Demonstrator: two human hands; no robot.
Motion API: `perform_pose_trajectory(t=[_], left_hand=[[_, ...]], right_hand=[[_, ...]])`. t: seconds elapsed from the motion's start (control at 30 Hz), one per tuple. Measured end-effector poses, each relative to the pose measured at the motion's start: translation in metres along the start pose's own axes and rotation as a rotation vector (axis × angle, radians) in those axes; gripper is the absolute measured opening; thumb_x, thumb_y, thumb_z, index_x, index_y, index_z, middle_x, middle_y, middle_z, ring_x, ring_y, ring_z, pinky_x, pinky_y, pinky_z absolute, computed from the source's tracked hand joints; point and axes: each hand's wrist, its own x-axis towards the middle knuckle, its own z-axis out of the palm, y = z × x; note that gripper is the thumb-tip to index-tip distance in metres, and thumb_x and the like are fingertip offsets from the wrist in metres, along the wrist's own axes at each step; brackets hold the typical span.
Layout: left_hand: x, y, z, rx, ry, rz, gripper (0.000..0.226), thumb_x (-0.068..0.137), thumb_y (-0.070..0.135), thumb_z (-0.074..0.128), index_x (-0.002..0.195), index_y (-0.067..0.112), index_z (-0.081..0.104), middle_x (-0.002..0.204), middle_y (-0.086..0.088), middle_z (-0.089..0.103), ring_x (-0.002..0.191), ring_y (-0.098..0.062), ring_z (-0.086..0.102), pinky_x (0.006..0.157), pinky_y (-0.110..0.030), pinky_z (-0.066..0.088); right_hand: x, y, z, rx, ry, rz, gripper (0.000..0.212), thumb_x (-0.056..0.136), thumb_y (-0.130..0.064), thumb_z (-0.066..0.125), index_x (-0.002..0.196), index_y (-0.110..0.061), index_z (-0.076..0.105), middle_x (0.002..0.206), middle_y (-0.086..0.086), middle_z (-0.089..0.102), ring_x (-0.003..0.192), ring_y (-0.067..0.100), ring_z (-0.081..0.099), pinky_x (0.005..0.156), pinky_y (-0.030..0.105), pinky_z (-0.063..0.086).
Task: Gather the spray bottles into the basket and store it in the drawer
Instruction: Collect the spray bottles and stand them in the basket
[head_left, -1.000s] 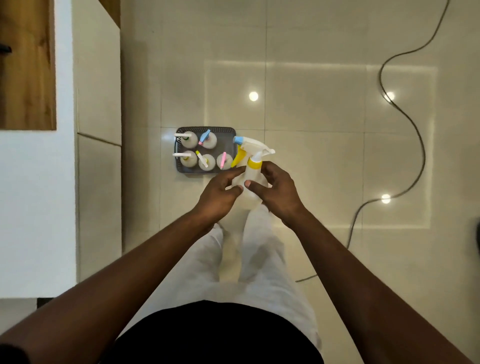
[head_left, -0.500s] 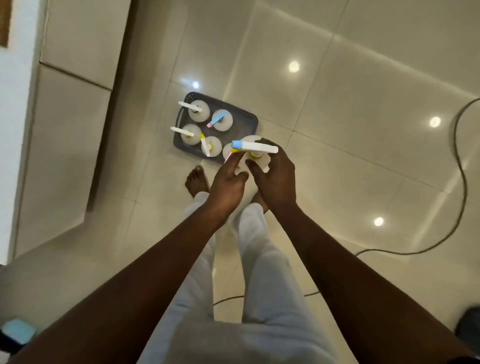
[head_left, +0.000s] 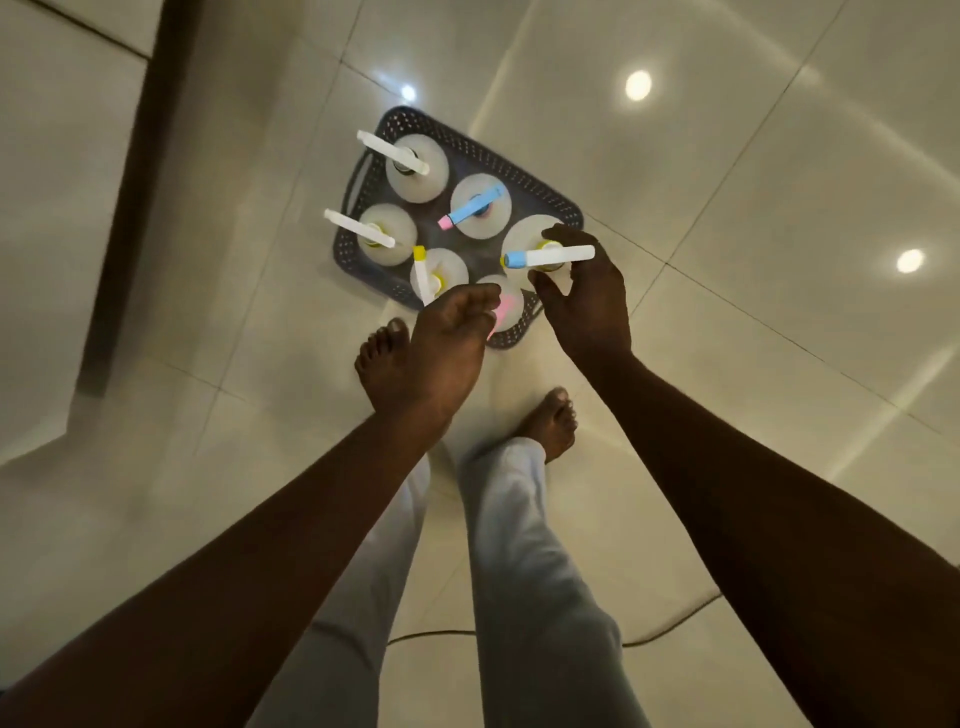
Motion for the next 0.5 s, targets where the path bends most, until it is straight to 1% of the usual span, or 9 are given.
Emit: perform_pose_trajectory(t=[0.07,0.13,0.2,0.27,0.33,0.37,0.43,0.47,0.5], left_hand=[[0.015,-0.007,0.0,-0.01,-0.014,-0.015,0.034,0.101,0.002,0.054,0.131,0.007,0.069,0.127,-0.004,0.073,0.107,-0.01,0.066,0.093,-0.017,0.052],[0.026,-0.011,0.002,-0.015,-0.018,-0.018,0.033,0.102,0.004,0.055,0.132,0.007,0.068,0.129,-0.005,0.073,0.11,-0.012,0.065,0.099,-0.026,0.052],[0.036,-0.013,0.005,-0.019,-0.012,-0.011,0.032,0.102,0.005,0.055,0.132,0.007,0.068,0.127,-0.004,0.073,0.114,-0.014,0.065,0.102,-0.031,0.053],[0.045,-0.014,0.008,-0.033,-0.011,-0.015,0.032,0.103,0.005,0.054,0.132,0.008,0.068,0.123,-0.002,0.072,0.116,-0.016,0.065,0.105,-0.035,0.053],[0.053,-0.014,0.013,-0.026,-0.014,-0.023,0.031,0.103,0.007,0.055,0.131,0.011,0.068,0.122,0.0,0.071,0.115,-0.017,0.065,0.106,-0.039,0.053],[0.056,-0.015,0.015,-0.023,-0.012,-0.032,0.029,0.104,0.009,0.056,0.13,0.011,0.069,0.121,0.0,0.071,0.113,-0.018,0.066,0.107,-0.04,0.053],[0.062,-0.016,0.02,-0.041,-0.001,-0.052,0.028,0.104,0.011,0.057,0.129,0.01,0.069,0.121,-0.003,0.072,0.114,-0.024,0.067,0.107,-0.041,0.053],[0.064,-0.017,0.022,-0.05,0.002,-0.058,0.029,0.104,0.011,0.057,0.129,0.009,0.069,0.12,-0.003,0.072,0.115,-0.026,0.067,0.107,-0.04,0.053],[0.066,-0.019,0.024,-0.052,0.003,-0.059,0.029,0.104,0.011,0.056,0.131,0.008,0.069,0.12,-0.003,0.072,0.114,-0.024,0.066,0.106,-0.038,0.052]], right_hand=[[0.011,0.014,0.012,-0.024,-0.043,0.005,0.046,0.093,-0.015,0.075,0.138,-0.011,0.064,0.137,0.003,0.069,0.122,0.018,0.065,0.097,0.0,0.036],[0.018,0.025,0.021,-0.041,-0.056,0.011,0.047,0.093,-0.015,0.076,0.139,-0.012,0.064,0.137,0.003,0.069,0.121,0.019,0.066,0.095,0.001,0.038],[0.023,0.035,0.029,-0.062,-0.057,0.007,0.047,0.093,-0.015,0.076,0.138,-0.012,0.064,0.136,0.003,0.069,0.12,0.019,0.067,0.096,0.008,0.042],[0.027,0.044,0.035,-0.064,-0.056,0.005,0.047,0.093,-0.013,0.076,0.138,-0.011,0.064,0.135,0.003,0.069,0.118,0.02,0.067,0.095,0.007,0.042],[0.029,0.05,0.041,-0.059,-0.047,0.011,0.046,0.094,-0.012,0.076,0.138,-0.011,0.064,0.136,0.004,0.069,0.12,0.02,0.067,0.097,0.007,0.043],[0.03,0.053,0.044,-0.061,-0.046,0.014,0.046,0.094,-0.013,0.076,0.139,-0.011,0.065,0.138,0.004,0.068,0.122,0.021,0.067,0.1,0.012,0.046],[0.033,0.058,0.049,-0.071,-0.046,0.003,0.045,0.095,-0.013,0.075,0.139,-0.011,0.065,0.141,0.006,0.067,0.125,0.023,0.066,0.106,0.028,0.053],[0.034,0.059,0.052,-0.075,-0.046,-0.002,0.045,0.095,-0.012,0.075,0.139,-0.01,0.064,0.142,0.006,0.067,0.126,0.024,0.066,0.106,0.034,0.054],[0.036,0.061,0.054,-0.077,-0.047,-0.005,0.046,0.095,-0.011,0.075,0.14,-0.01,0.064,0.143,0.007,0.066,0.126,0.025,0.066,0.106,0.038,0.054]])
